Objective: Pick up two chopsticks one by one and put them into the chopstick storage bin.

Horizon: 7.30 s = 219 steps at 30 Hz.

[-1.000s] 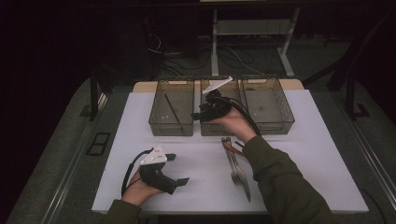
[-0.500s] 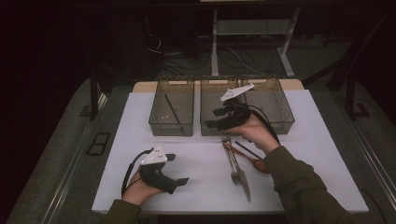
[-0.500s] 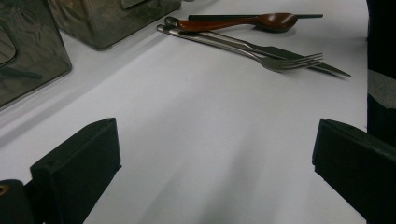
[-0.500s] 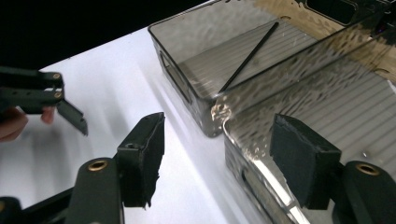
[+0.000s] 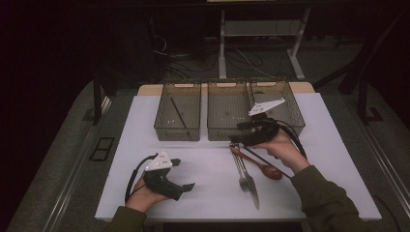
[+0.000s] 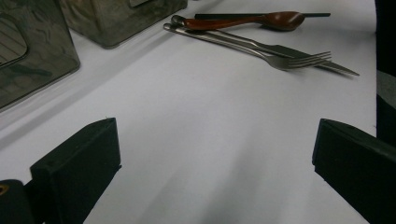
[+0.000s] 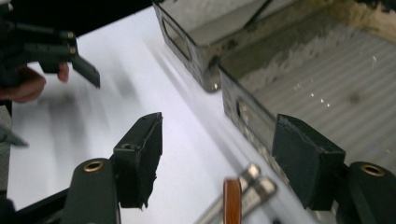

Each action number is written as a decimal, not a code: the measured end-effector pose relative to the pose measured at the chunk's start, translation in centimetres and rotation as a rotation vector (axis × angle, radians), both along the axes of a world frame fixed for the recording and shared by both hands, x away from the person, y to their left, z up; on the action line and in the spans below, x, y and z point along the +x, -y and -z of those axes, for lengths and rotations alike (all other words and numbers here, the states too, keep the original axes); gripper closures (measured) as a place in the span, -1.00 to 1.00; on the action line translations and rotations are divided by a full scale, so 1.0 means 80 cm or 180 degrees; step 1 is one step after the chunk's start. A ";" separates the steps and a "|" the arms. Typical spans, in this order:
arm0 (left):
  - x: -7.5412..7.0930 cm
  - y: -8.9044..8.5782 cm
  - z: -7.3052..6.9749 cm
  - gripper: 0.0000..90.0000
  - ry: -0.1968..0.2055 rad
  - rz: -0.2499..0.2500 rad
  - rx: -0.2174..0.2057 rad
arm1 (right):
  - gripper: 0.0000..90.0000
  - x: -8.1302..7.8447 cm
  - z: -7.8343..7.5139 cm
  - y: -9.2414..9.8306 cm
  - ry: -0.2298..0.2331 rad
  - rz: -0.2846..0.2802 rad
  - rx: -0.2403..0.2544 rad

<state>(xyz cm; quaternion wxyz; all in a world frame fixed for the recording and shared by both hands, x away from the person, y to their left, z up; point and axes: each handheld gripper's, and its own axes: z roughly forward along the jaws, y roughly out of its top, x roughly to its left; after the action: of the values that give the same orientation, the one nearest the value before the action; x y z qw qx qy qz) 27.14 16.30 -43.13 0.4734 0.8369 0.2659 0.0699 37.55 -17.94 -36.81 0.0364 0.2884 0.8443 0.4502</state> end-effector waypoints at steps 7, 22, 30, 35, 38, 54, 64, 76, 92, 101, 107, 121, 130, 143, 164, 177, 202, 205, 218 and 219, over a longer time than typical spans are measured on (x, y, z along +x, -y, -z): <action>0.000 0.003 0.001 -1.00 0.0057 0.0012 0.0023 | -0.26 -0.020 0.013 0.036 0.0004 -0.0029 -0.0030; 0.001 0.008 0.001 -1.00 0.0081 0.0050 0.0022 | -0.05 -0.054 0.035 0.107 0.0014 0.0268 -0.0174; -0.001 0.007 0.000 -1.00 0.0087 0.0037 0.0013 | 0.27 -0.075 0.044 0.131 -0.0014 0.0364 -0.0373; -0.001 0.007 0.000 -1.00 0.0086 0.0033 0.0015 | 0.45 -0.084 0.051 0.141 -0.0048 0.0360 -0.0475; -0.001 0.007 0.000 -1.00 0.0086 0.0036 0.0015 | 0.53 -0.089 0.057 0.145 -0.0086 0.0366 -0.0519; -0.002 0.008 0.000 -1.00 0.0075 0.0050 0.0031 | 0.76 -0.100 0.089 0.157 -0.0218 0.0318 -0.0726; -0.001 0.009 0.001 -1.00 0.0072 0.0062 0.0038 | 0.82 -0.099 0.095 0.154 -0.0231 0.0298 -0.0767; -0.002 0.009 0.001 -1.00 0.0072 0.0067 0.0044 | 0.88 -0.100 0.097 0.152 -0.0157 0.0319 -0.0796; -0.002 0.009 0.001 -1.00 0.0069 0.0069 0.0042 | 0.89 -0.100 0.094 0.157 -0.0176 0.0368 -0.0759; -0.002 0.009 0.001 -1.00 0.0065 0.0074 0.0046 | 0.89 -0.100 0.086 0.166 -0.0146 0.0410 -0.0631; -0.002 0.009 0.001 -1.00 0.0065 0.0075 0.0046 | 0.89 -0.100 0.080 0.171 -0.0102 0.0424 -0.0537; -0.001 0.010 0.001 -1.00 0.0055 0.0071 0.0041 | 0.90 -0.103 0.062 0.180 -0.0006 0.0471 -0.0273; -0.001 0.010 0.002 -1.00 0.0055 0.0070 0.0046 | 0.90 -0.103 0.050 0.183 0.0063 0.0457 -0.0123; -0.001 0.009 0.001 -1.00 0.0054 0.0059 0.0038 | 0.89 -0.100 0.027 0.176 0.0132 0.0389 0.0051; 0.000 0.008 0.001 -1.00 0.0064 0.0068 0.0030 | 0.89 -0.065 -0.022 0.120 0.0325 0.0229 0.0253; 0.000 0.008 0.001 -1.00 0.0063 0.0063 -0.0004 | 0.89 -0.018 -0.033 0.057 0.0371 0.0308 0.0195; 0.000 0.008 0.000 -1.00 0.0039 0.0077 -0.0041 | 0.89 0.074 -0.030 -0.077 0.0375 0.0489 0.0054; 0.000 0.008 -0.001 -1.00 0.0048 0.0066 -0.0059 | 0.89 0.083 -0.029 -0.095 0.0362 0.0486 0.0019; 0.000 0.007 -0.001 -1.00 0.0058 0.0089 -0.0078 | 0.89 0.124 -0.010 -0.162 0.0242 0.0541 -0.0192; 0.000 0.007 -0.001 -1.00 0.0051 0.0085 -0.0085 | 0.89 0.127 -0.009 -0.166 0.0229 0.0554 -0.0207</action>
<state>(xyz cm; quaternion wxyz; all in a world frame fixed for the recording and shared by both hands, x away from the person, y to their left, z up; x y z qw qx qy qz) 27.15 15.75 -43.02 0.4875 0.8334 0.2519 0.0667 47.68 -4.65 -36.12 0.1151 0.3430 0.8283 0.4278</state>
